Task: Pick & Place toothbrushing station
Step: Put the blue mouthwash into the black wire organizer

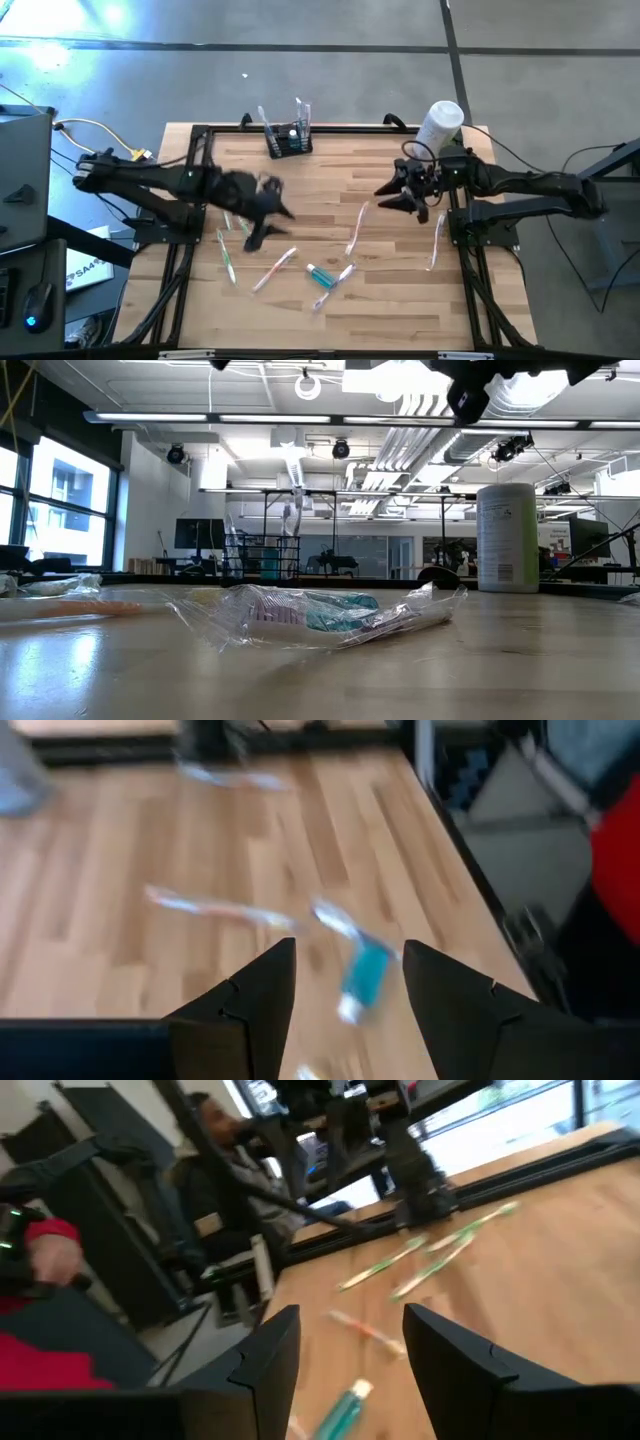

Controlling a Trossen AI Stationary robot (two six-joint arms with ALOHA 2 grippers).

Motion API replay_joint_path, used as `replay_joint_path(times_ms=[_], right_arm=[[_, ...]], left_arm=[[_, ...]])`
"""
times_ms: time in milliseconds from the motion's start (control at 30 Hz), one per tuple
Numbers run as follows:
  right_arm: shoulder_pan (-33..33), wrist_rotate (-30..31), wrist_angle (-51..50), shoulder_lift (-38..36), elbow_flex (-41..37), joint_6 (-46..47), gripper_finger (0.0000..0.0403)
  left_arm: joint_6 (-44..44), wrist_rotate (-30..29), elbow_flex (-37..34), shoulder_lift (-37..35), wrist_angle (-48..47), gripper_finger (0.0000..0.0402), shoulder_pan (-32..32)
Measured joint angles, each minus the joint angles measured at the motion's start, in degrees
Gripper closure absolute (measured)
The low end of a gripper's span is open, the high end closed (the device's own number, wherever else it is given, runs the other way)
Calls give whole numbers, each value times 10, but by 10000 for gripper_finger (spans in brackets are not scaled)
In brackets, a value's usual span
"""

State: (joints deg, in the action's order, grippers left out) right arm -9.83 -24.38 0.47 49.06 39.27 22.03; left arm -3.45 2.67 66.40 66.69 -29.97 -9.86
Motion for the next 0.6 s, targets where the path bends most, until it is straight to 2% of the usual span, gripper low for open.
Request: replay_joint_path(times_ms=[133,300,600], right_arm=[[37,-1,-4,0,0,28,231],[89,-2,-7,0,0,40,231],[156,134,-7,0,0,109,231]], left_arm=[[20,-34,4,37,-53,217,-39],[56,-39,4,77,-66,217,-57],[154,-53,5,132,-68,217,-55]])
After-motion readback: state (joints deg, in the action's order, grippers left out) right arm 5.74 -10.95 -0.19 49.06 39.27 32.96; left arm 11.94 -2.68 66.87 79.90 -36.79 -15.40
